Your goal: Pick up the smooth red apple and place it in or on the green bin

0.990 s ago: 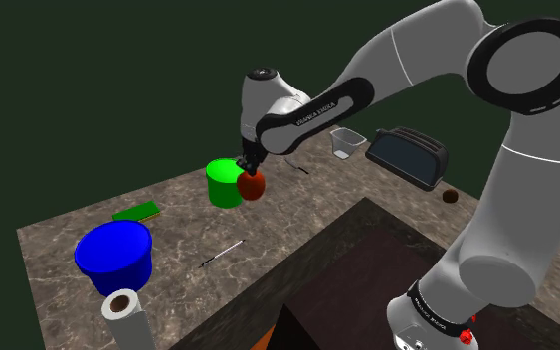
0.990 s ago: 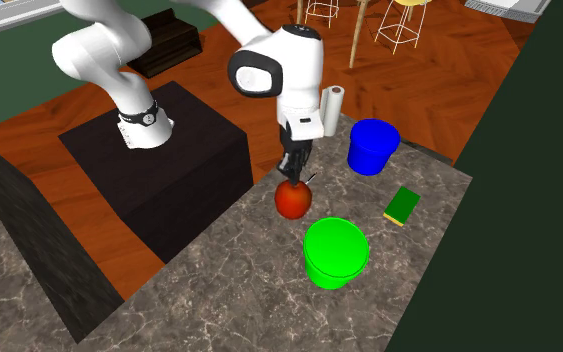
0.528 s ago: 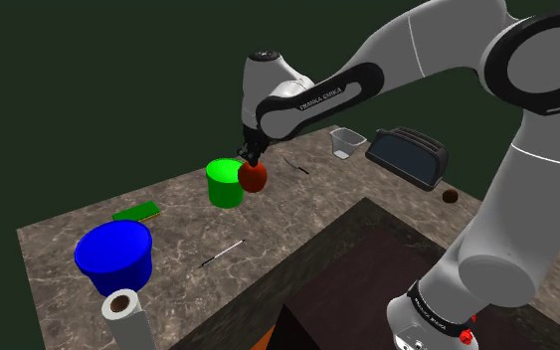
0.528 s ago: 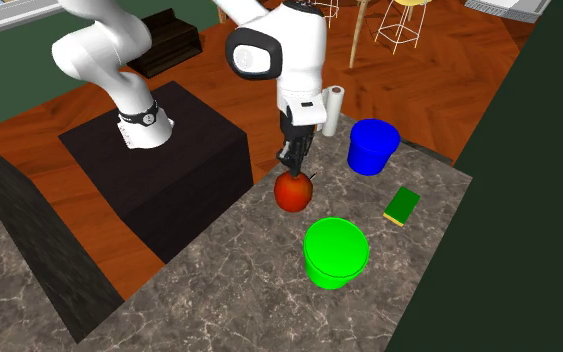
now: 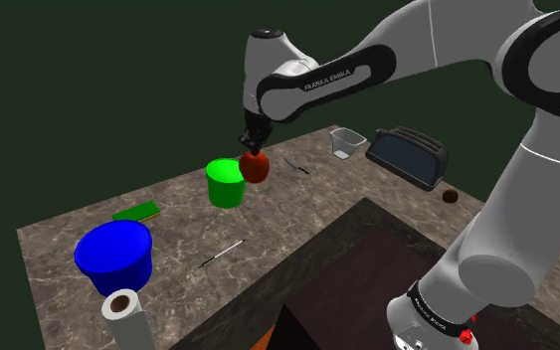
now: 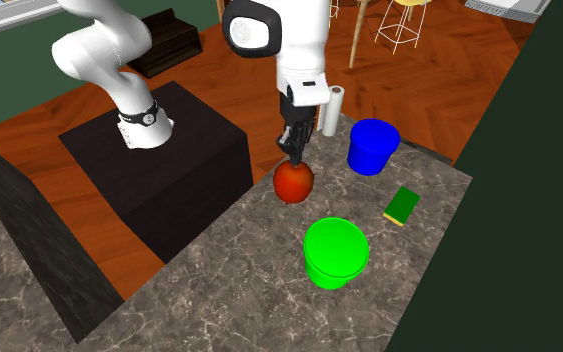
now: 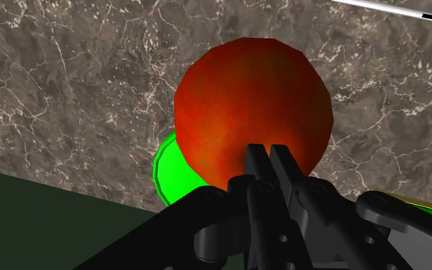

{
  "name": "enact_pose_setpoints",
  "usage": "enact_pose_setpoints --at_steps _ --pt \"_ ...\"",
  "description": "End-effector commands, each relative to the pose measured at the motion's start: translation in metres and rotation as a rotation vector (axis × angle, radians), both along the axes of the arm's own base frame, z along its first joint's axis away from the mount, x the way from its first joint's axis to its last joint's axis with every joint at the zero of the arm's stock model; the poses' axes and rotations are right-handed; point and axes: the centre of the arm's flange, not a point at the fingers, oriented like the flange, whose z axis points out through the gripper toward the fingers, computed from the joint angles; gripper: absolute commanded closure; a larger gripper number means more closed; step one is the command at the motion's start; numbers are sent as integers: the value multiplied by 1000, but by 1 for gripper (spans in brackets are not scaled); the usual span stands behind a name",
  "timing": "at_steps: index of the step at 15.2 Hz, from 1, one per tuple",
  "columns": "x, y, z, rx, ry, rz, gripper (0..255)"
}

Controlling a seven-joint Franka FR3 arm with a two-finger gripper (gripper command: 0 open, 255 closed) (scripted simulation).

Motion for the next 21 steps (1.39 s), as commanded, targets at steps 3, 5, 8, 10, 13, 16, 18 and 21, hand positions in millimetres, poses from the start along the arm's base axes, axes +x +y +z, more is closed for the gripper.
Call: enact_pose_setpoints --at_steps 3,5,8,10,13,16,18,21 --pt "35 -3 22 0 0 0 255" --pt "59 -6 33 0 0 0 255" --pt "94 -9 50 0 0 0 255" --pt "118 -12 62 0 0 0 255" --pt "153 -15 79 0 0 0 255" --pt "156 -16 70 0 0 0 255" --pt "156 -16 59 0 0 0 255" --pt "156 -16 43 0 0 0 255"
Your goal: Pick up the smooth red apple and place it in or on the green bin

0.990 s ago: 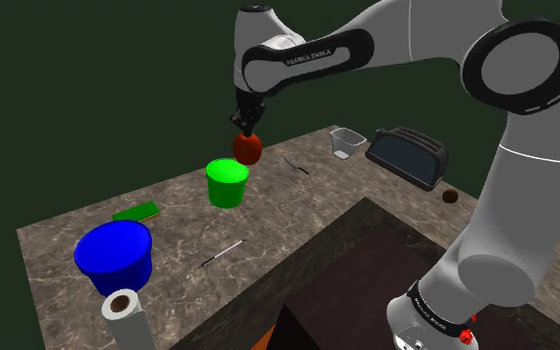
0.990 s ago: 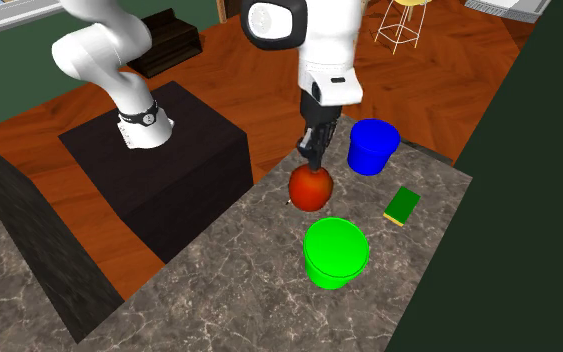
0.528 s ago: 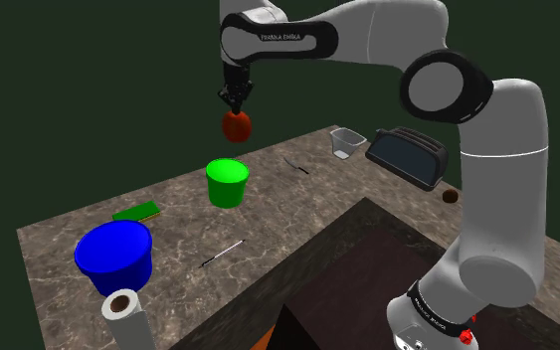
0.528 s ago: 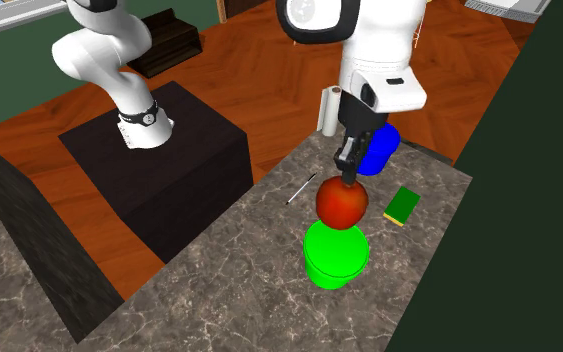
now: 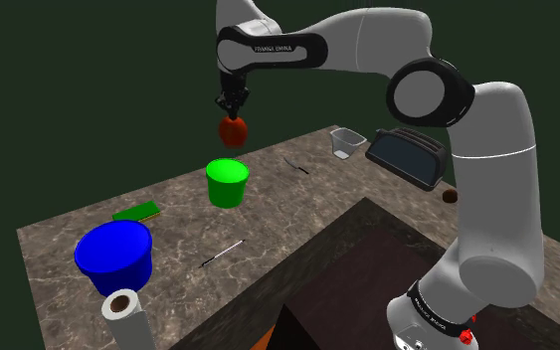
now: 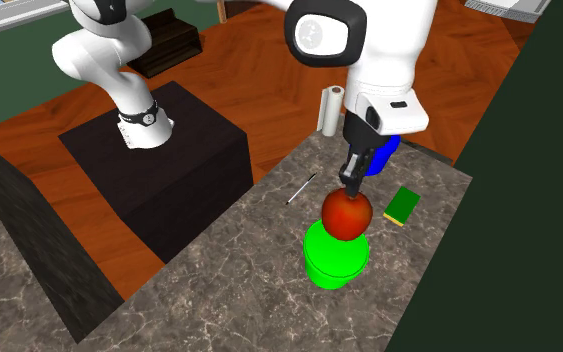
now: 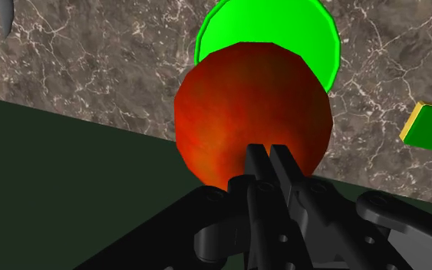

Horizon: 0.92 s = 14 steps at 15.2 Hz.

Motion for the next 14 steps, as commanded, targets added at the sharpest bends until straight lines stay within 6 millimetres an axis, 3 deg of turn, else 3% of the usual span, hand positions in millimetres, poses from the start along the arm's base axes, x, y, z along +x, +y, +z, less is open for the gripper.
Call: enact_pose_setpoints --at_steps 1,14 --pt "0 -1 -10 0 -1 0 255" --pt "0 -1 -79 0 -1 0 255"
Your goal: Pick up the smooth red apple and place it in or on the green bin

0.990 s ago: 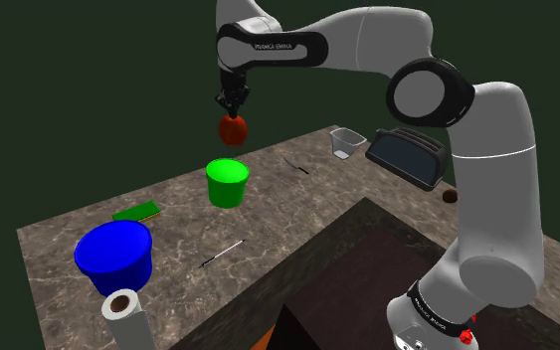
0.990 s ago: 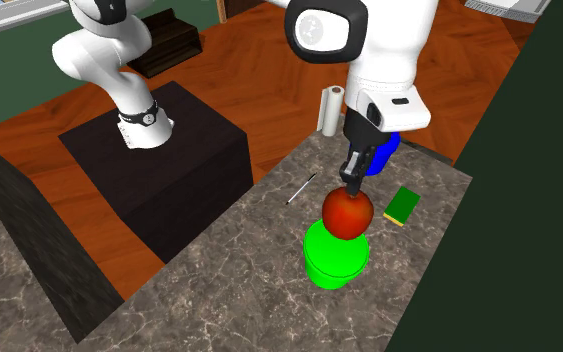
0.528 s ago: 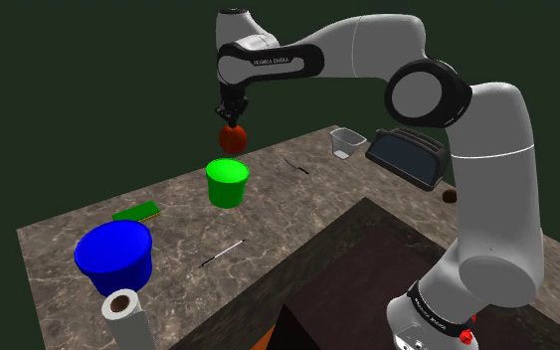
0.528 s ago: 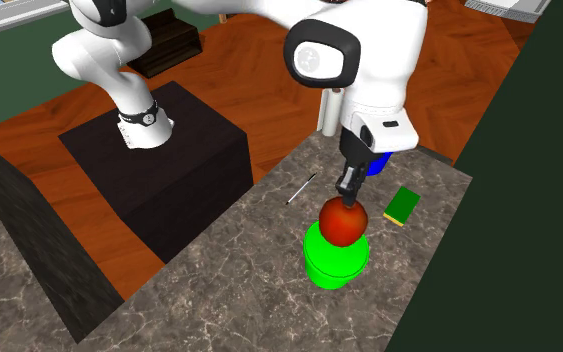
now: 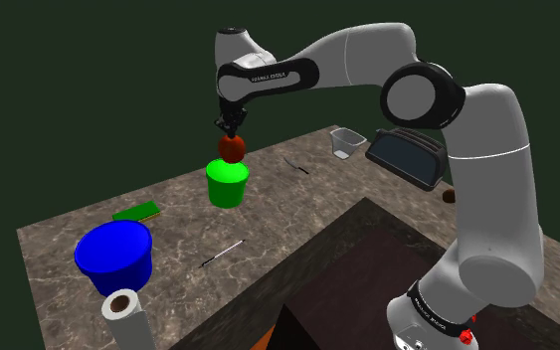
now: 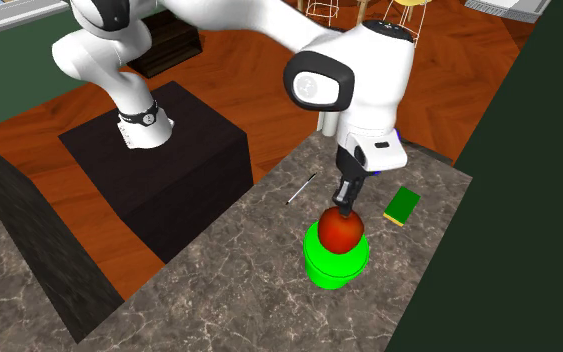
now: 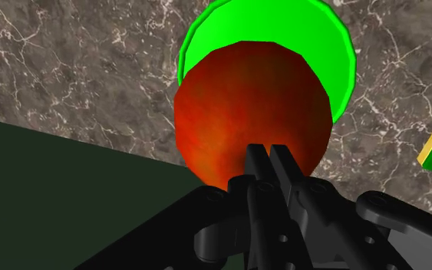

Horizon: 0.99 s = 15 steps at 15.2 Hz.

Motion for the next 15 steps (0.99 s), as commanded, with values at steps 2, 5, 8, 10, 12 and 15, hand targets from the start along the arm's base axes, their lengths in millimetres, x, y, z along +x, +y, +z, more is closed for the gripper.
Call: enact_pose_setpoints --at_steps 2,5,8,10,12,15 --pt "0 -1 -16 0 -1 0 255" --pt "0 -1 -32 0 -1 0 255" --pt "0 -1 -40 0 -1 0 255" --pt "0 -1 -40 0 -1 0 255" --pt "0 -1 -40 0 -1 0 255" --pt "0 -1 -40 0 -1 0 0"
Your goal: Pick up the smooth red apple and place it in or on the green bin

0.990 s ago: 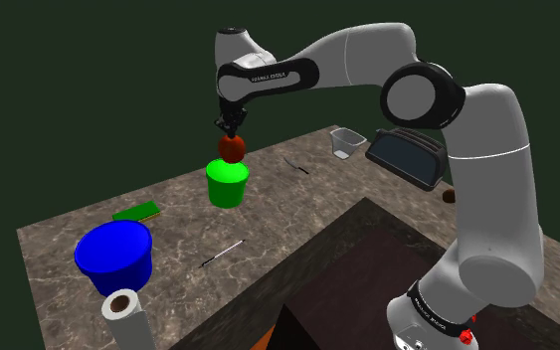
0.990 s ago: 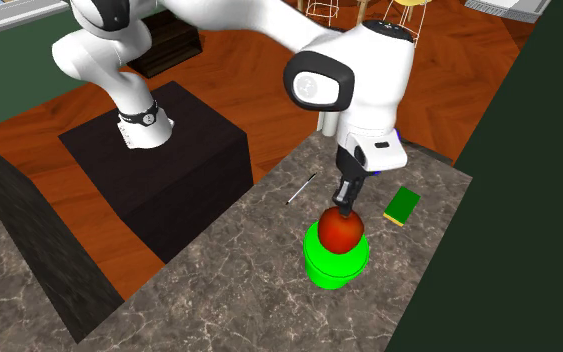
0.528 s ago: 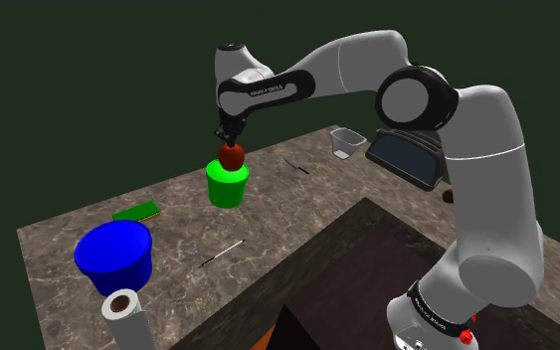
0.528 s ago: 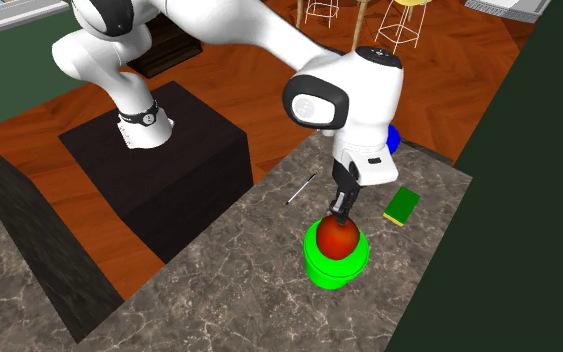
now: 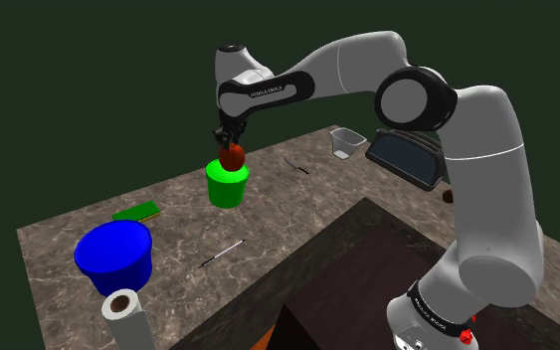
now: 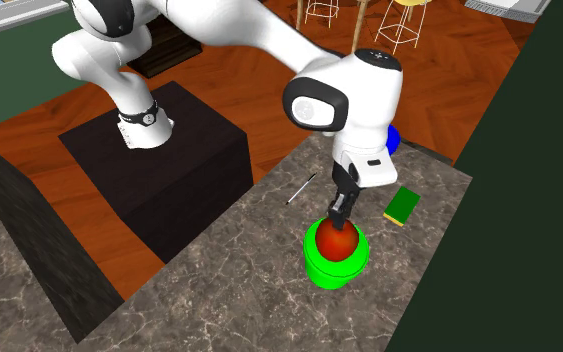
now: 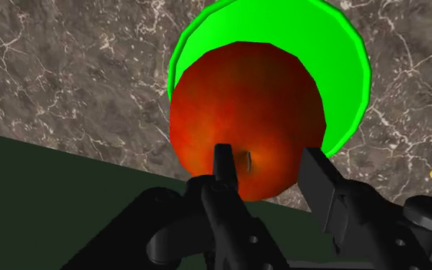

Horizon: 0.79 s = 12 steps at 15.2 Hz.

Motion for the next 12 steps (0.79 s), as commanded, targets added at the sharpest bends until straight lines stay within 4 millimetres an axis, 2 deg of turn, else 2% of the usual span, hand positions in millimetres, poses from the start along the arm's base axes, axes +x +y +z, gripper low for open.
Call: enact_pose_setpoints --at_steps 1,5,9,12 --pt "0 0 0 0 1 0 0" --pt "0 0 0 0 1 0 0" --pt "-7 8 49 0 1 0 0" --pt "-7 8 49 0 1 0 0"
